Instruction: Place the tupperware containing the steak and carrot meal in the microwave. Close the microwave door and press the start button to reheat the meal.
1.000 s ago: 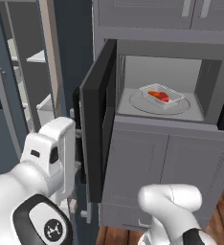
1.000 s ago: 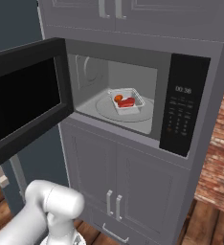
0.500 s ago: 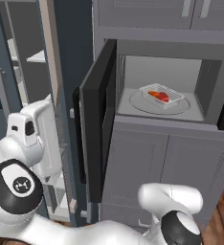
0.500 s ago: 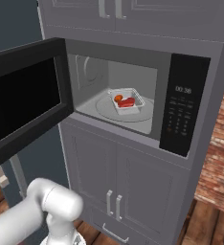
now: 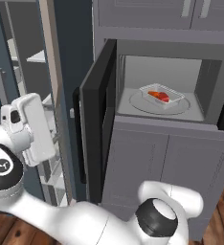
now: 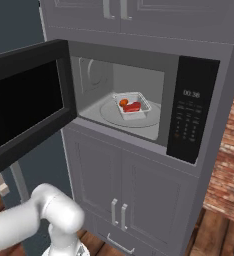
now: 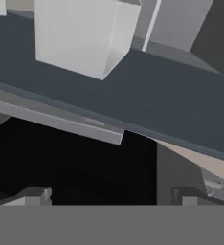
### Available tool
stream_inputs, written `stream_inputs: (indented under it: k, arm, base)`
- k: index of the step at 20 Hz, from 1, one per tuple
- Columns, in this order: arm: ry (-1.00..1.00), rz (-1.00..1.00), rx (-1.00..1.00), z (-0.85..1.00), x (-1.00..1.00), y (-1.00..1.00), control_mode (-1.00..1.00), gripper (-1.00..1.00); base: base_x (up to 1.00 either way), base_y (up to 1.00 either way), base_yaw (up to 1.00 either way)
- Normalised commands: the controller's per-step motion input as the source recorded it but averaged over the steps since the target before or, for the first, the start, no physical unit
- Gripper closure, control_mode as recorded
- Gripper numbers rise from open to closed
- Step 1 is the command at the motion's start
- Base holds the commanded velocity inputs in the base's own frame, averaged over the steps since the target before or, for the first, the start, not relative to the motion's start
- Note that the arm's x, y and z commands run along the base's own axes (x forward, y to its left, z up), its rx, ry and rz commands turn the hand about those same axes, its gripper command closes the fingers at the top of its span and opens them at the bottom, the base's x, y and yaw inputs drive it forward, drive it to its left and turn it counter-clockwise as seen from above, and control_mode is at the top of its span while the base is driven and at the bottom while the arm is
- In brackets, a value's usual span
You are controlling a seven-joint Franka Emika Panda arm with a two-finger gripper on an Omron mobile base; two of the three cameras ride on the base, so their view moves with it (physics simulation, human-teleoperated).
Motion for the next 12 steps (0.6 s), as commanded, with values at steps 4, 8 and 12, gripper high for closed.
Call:
stream_inputs:
  k: [4,8,12]
  arm:
    - [0.0,-0.27,-0.01,0.0,0.03,-0.46,-1.0,-1.0]
    - [-0.04,-0.18,0.01,0.0,-0.03,-0.96,-1.0,-1.0]
    - [-0.09,-0.11,0.06,0.0,-0.3,-1.0,-1.0,-1.0]
  base:
    - [0.0,0.0,0.0]
    - [0.0,0.0,0.0]
    - [0.0,0.0,0.0]
